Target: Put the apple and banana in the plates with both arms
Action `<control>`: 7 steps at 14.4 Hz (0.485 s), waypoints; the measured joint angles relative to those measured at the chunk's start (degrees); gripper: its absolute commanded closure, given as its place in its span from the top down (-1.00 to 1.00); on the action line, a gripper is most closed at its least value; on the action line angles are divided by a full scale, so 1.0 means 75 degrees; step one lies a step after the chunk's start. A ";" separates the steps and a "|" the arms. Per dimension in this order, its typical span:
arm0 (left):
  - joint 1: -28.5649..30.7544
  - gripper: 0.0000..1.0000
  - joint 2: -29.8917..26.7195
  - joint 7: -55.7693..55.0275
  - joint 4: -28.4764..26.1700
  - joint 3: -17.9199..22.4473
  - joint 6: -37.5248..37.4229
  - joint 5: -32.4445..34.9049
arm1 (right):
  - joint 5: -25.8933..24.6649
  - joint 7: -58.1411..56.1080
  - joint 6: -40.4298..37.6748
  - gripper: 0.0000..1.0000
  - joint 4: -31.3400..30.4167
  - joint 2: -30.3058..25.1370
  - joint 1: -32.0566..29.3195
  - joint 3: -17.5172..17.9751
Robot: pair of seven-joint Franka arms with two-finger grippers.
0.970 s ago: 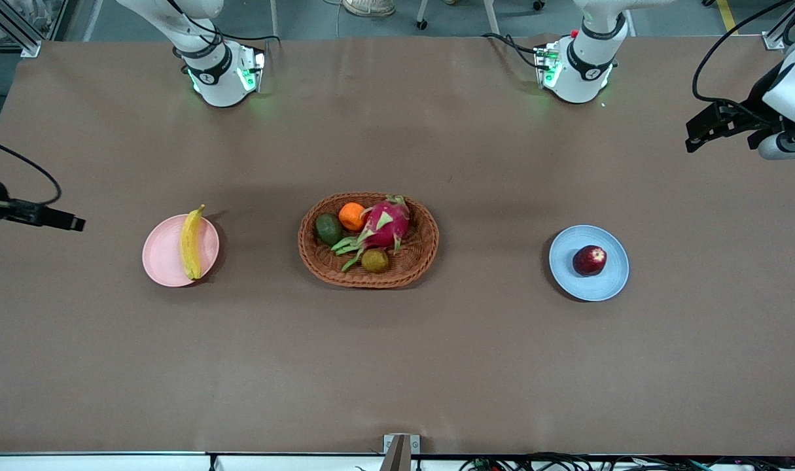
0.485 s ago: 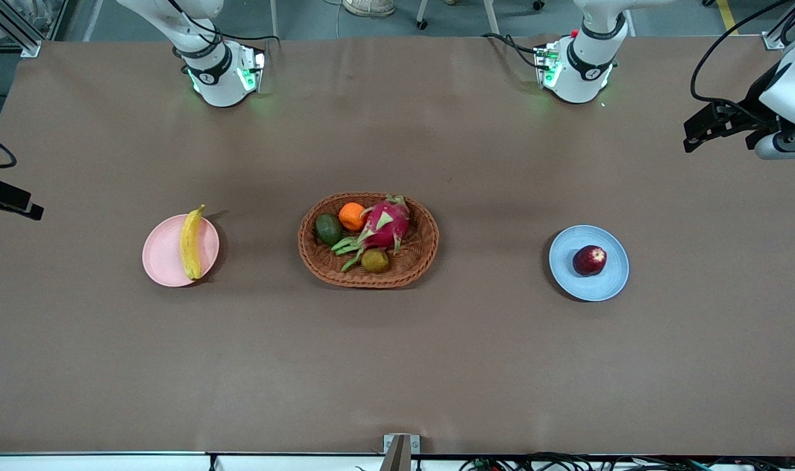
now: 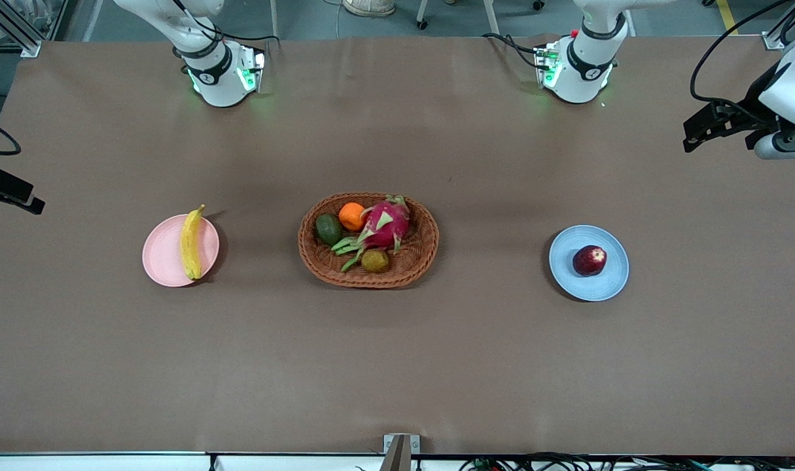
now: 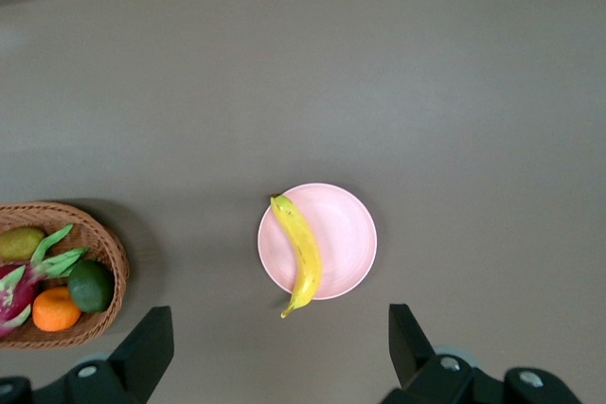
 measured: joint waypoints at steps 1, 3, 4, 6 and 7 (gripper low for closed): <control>0.0001 1.00 0.0000 0.0000 0.0000 0.0000 0.0000 0.0000 | -0.0007 -0.0001 0.0166 1.00 -0.0142 -0.0107 0.0182 -0.0197; 0.0001 1.00 0.0004 0.0000 0.0010 0.0001 0.0001 0.0000 | -0.0126 -0.0149 0.0697 1.00 -0.0658 -0.0415 0.0265 -0.0320; 0.0001 1.00 0.0010 0.0000 0.0021 0.0001 0.0002 0.0000 | -0.0269 -0.0282 0.0850 1.00 -0.0918 -0.0577 0.0269 -0.0335; 0.0002 1.00 0.0032 0.0000 0.0059 0.0001 0.0003 0.0000 | -0.0411 -0.0333 0.0857 1.00 -0.1216 -0.0805 0.0279 -0.0339; 0.0002 1.00 0.0048 0.0000 0.0080 0.0001 0.0003 0.0000 | -0.0422 -0.0296 0.0773 1.00 -0.1290 -0.0877 0.0284 -0.0339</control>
